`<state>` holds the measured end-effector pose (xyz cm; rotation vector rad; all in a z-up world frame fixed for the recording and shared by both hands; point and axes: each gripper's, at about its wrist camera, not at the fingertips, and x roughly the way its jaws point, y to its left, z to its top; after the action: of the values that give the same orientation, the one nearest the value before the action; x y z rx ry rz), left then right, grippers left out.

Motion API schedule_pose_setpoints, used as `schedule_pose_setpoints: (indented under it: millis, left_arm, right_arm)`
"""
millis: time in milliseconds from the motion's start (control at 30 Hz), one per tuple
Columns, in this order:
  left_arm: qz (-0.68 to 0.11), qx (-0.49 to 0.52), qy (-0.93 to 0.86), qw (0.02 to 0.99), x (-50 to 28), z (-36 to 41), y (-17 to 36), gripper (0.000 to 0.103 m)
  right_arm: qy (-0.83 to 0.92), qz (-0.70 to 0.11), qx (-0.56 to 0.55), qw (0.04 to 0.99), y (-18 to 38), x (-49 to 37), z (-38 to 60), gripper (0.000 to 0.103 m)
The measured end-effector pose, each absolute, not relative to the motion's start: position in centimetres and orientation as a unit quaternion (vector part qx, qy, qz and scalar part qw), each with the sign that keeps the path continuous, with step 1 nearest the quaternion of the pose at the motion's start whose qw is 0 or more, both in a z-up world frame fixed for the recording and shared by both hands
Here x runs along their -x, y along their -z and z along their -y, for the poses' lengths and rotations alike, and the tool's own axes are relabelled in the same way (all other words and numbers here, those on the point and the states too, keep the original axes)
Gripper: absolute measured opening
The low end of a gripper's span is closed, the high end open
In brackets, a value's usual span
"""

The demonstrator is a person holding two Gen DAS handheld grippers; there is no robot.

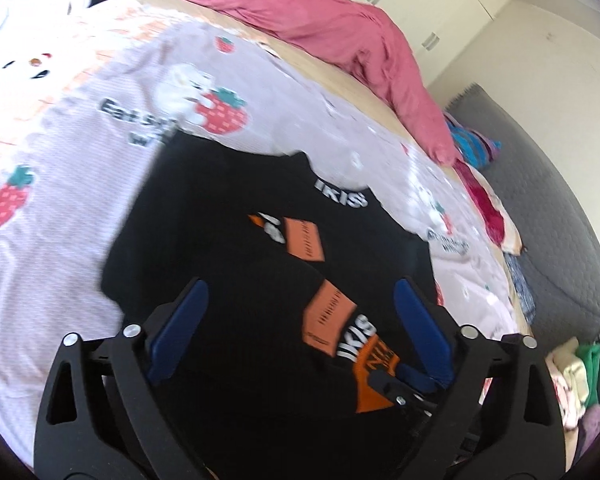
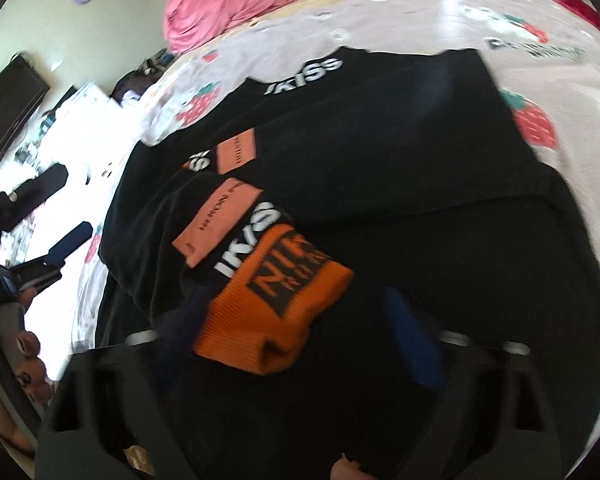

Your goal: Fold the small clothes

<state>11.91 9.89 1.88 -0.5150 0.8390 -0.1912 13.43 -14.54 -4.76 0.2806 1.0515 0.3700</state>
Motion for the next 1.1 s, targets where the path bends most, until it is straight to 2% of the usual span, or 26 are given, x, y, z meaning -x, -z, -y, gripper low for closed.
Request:
schedule_pose_setpoints:
  millis: [33,100,567,800,900,967,1033,1100]
  left_arm:
    - [-0.400,0.251,0.087,0.877,-11.8,-10.4,-2.0,0.089]
    - [-0.397,0.263,0.083,0.876,-11.8,-11.2,-2.0,0.090]
    - [-0.381,0.297,0.059,0.874,-10.7,-14.8,-2.2,0.090]
    - [-0.386,0.281,0.052,0.877,-11.3,-14.4,-1.7,0.089]
    - [-0.390,0.269,0.054,0.879,-11.9,-13.9,-1.4,0.073]
    - [-0.393,0.262,0.055,0.880,-12.5,-13.5,-1.3,0.057]
    - [-0.396,0.255,0.057,0.880,-13.2,-13.1,-1.2,0.052]
    - [-0.399,0.248,0.058,0.881,-14.0,-12.6,-1.1,0.052]
  right_arm:
    - [-0.177,-0.497,-0.119,0.841,4.7,-13.6,14.0,0.050]
    - [-0.180,-0.492,-0.103,0.846,4.3,-14.0,13.4,0.012]
    - [-0.259,-0.345,-0.041,0.901,-6.1,-16.5,13.8,0.011]
    - [-0.215,-0.330,-0.002,0.919,-5.3,-18.4,17.4,0.011]
    - [-0.198,-0.347,-0.002,0.917,-3.4,-19.0,18.4,0.011]
    - [-0.192,-0.353,-0.008,0.916,-2.6,-19.1,18.8,0.011]
    - [-0.183,-0.356,-0.011,0.916,-2.1,-18.9,19.2,0.011]
    - [-0.177,-0.361,-0.016,0.916,-1.5,-18.8,19.6,0.011]
